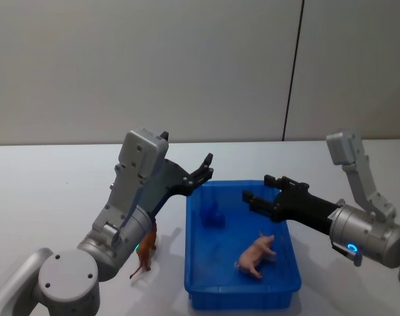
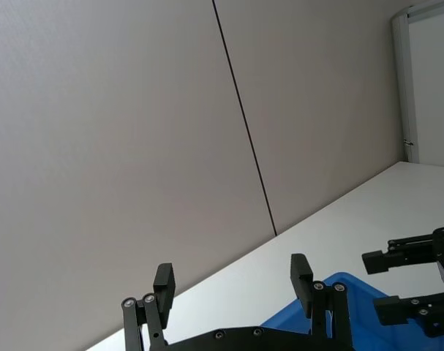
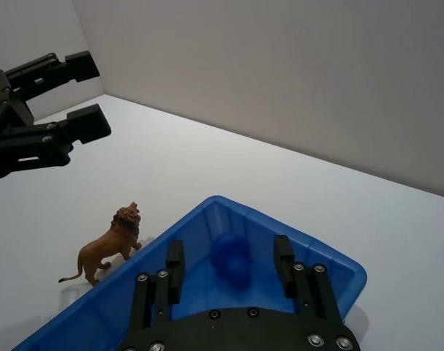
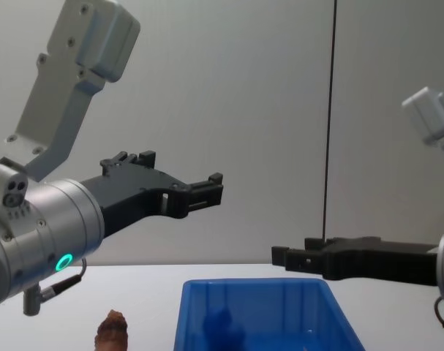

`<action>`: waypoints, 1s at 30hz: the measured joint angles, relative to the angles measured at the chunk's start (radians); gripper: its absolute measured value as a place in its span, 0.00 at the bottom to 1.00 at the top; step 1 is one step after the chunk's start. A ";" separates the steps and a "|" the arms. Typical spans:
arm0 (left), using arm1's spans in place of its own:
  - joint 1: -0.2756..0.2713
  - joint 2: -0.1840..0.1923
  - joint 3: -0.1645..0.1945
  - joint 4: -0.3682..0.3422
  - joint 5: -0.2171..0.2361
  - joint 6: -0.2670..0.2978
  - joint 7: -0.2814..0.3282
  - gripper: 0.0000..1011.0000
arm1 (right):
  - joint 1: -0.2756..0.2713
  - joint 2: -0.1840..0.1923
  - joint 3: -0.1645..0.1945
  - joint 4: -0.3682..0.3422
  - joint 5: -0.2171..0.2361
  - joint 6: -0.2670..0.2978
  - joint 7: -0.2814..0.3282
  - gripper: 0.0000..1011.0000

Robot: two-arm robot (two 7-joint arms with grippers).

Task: Pick up the two dolls from the table and place them into the box.

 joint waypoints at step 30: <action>0.000 0.000 0.000 0.000 0.000 0.000 0.000 0.99 | -0.117 0.115 0.079 -0.127 0.102 -0.035 -0.145 0.99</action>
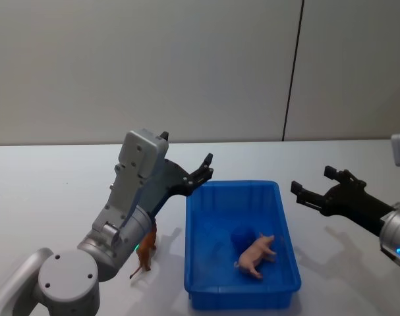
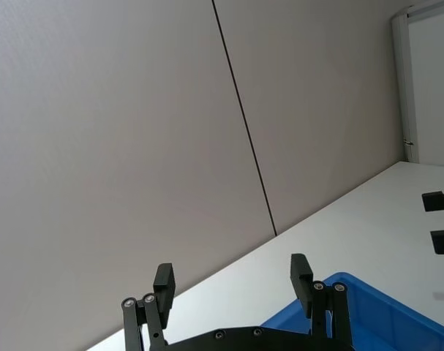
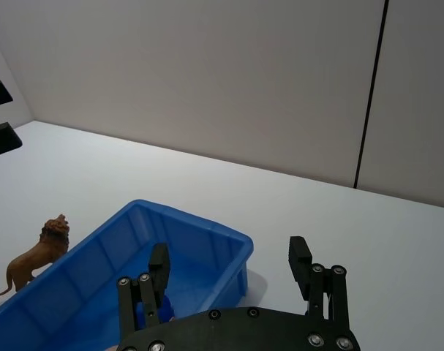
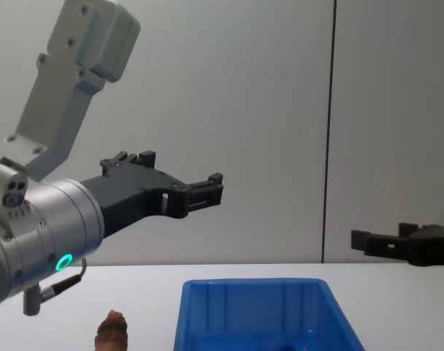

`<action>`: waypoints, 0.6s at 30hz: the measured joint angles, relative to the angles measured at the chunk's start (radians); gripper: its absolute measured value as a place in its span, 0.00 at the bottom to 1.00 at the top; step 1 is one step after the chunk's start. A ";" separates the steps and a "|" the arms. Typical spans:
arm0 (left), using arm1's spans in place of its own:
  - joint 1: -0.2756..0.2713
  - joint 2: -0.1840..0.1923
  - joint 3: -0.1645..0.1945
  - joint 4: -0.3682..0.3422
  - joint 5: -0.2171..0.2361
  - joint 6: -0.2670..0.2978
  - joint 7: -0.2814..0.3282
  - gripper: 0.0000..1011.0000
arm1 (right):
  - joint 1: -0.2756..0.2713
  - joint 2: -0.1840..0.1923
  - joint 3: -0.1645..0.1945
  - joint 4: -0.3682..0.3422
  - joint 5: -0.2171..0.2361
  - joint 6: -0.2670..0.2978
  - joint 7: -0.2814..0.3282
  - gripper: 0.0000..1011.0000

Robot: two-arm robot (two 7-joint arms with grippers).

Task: Pick up the two dolls from the table and place them into the box.

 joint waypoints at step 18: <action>0.045 0.037 -0.011 -0.064 0.022 0.096 0.062 0.99 | -0.022 0.022 0.016 -0.019 0.017 0.001 -0.025 0.99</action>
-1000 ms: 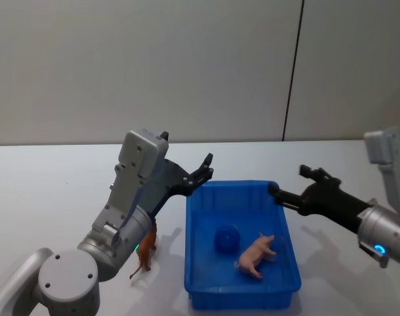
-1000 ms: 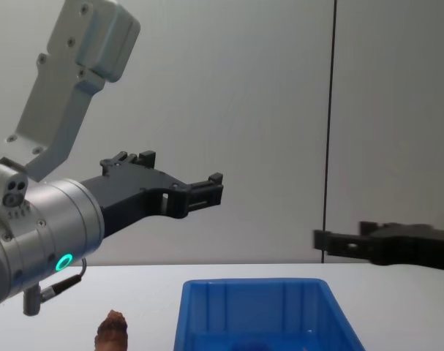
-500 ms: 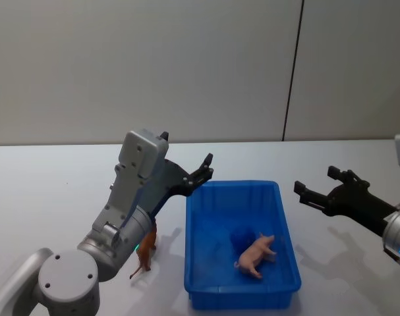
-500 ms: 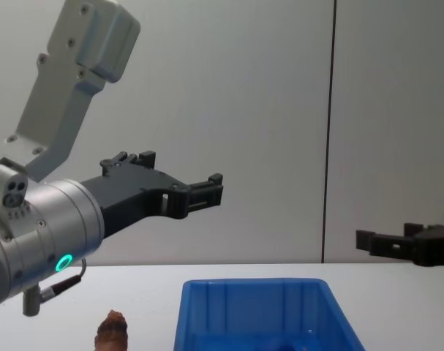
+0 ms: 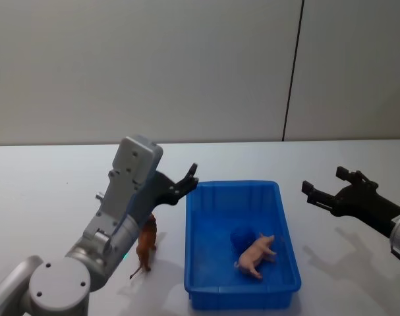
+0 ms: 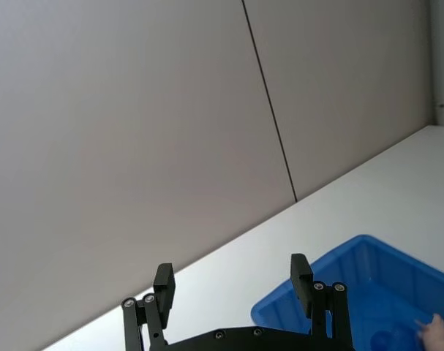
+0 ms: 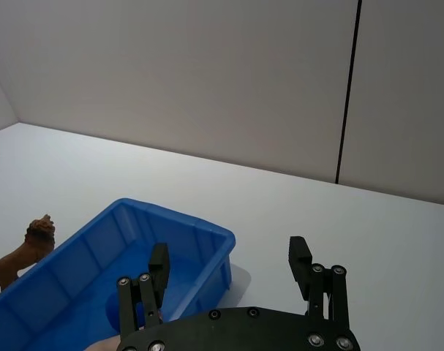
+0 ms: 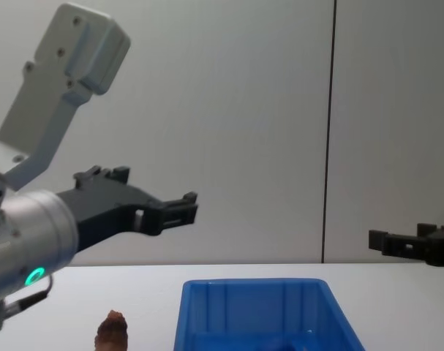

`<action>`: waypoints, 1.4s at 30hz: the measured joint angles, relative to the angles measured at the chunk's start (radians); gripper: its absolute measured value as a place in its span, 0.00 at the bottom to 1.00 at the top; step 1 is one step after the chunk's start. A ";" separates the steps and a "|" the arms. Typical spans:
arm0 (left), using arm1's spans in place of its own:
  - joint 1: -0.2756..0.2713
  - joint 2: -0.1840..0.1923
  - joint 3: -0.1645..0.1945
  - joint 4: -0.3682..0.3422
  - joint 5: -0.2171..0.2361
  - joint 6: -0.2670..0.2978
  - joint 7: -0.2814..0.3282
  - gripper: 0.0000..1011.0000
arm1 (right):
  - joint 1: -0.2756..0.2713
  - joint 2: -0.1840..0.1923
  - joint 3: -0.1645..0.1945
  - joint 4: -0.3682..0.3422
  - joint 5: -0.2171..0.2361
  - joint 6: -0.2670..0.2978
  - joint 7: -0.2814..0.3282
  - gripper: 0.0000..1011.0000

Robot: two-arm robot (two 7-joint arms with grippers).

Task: Pick up the two dolls from the table and place them into the box.

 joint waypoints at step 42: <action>0.137 0.052 -0.041 0.004 -0.243 0.124 0.046 0.99 | -0.007 0.007 0.005 -0.006 0.005 0.001 -0.008 0.99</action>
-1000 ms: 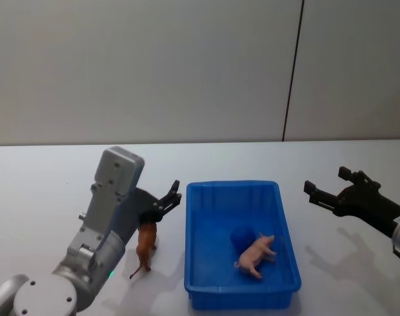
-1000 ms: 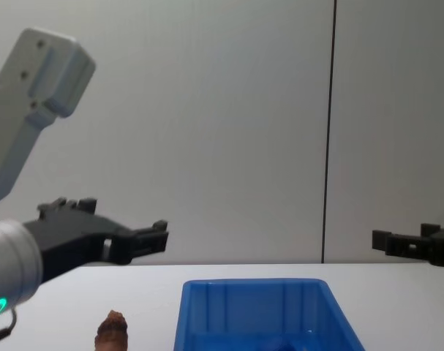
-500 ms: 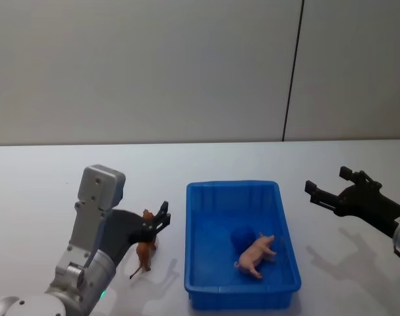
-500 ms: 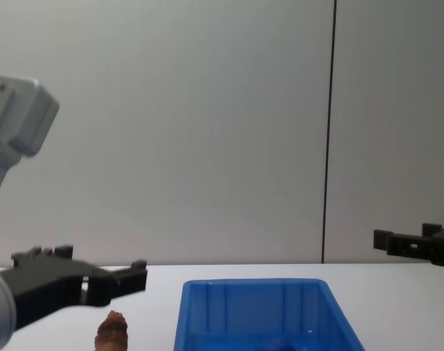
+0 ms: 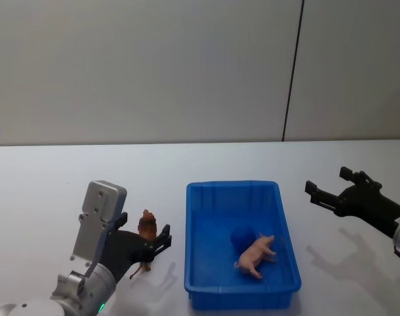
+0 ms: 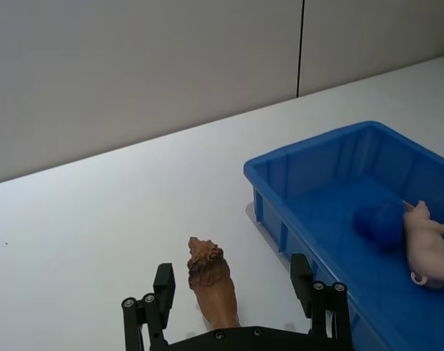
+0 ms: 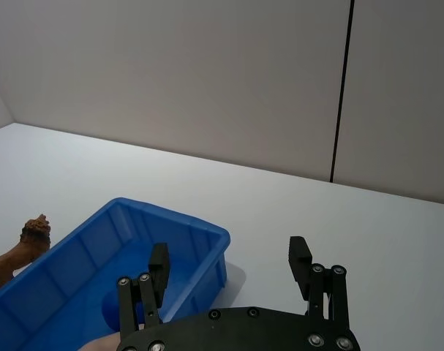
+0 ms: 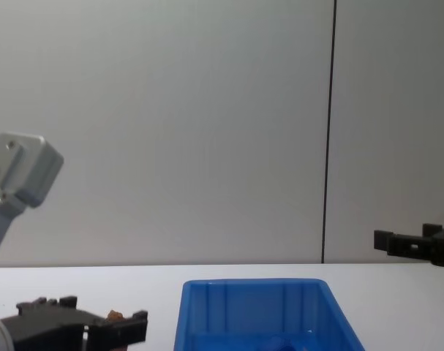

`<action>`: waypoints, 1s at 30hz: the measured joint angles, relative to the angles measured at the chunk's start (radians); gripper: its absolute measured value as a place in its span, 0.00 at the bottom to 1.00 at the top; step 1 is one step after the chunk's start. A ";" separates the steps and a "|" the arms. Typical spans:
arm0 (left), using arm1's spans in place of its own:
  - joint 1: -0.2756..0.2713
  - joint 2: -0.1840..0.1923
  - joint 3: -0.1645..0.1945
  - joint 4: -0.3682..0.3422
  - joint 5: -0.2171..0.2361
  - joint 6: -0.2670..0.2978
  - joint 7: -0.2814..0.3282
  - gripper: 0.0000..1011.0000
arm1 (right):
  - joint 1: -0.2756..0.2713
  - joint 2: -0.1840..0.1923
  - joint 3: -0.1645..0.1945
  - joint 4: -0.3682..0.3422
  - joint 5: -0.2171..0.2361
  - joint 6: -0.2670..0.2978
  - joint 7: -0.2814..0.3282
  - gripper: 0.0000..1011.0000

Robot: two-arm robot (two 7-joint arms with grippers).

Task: Pick up the two dolls from the table and place them into the box.

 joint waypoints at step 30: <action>-0.054 -0.023 -0.015 0.168 0.060 0.072 -0.126 0.90 | 0.000 0.000 0.000 0.000 0.000 0.000 0.000 0.99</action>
